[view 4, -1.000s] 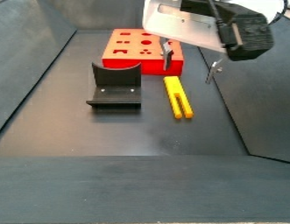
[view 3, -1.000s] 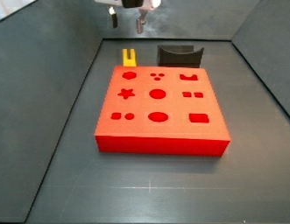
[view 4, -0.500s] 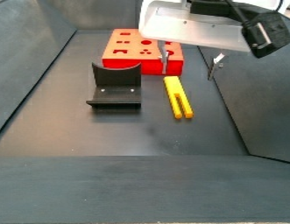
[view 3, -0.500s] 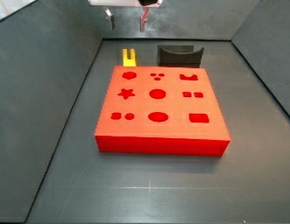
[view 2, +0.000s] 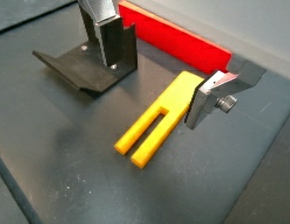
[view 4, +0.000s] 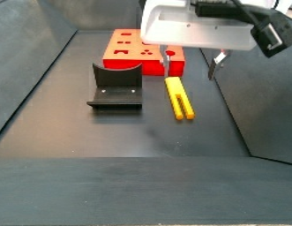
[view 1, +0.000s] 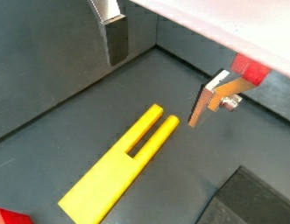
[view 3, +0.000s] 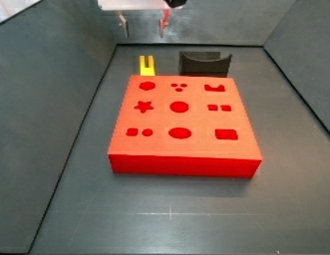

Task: Pick up the square-circle object. Move up. Rotate the square-circle object. Place the square-circle object on the fixture. Regrasp the square-circle object. Move to above the board. Insert the square-circle object.
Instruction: Rotate the square-circle object.

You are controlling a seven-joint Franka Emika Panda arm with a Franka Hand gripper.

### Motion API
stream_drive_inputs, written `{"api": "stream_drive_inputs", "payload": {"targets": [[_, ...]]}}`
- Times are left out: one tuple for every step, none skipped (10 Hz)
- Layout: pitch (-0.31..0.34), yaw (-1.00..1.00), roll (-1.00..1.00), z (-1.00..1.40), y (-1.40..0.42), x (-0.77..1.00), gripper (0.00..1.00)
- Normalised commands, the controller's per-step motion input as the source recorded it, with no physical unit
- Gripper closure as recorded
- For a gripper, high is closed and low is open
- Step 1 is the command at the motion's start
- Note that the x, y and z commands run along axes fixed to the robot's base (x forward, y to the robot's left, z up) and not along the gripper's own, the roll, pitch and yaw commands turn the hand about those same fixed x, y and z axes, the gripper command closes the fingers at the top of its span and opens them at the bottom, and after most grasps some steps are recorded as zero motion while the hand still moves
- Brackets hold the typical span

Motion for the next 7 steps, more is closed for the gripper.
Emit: {"api": "stream_drive_inputs", "payload": {"targets": [[-0.027,-0.03,0.0,-1.0,0.0,0.02,0.0],[-0.032,-0.03,-0.01,-1.0,0.0,0.02,0.0],[-0.032,-0.02,-0.02,-1.0,0.0,0.03,0.0],[-0.033,-0.01,-0.03,-1.0,0.0,0.04,0.0],[-0.036,0.0,-0.04,-0.95,0.01,0.05,0.0],[-0.038,0.0,-0.05,-0.82,0.01,0.05,0.0],[-0.046,0.01,-0.06,-0.66,0.01,0.05,0.0]]}}
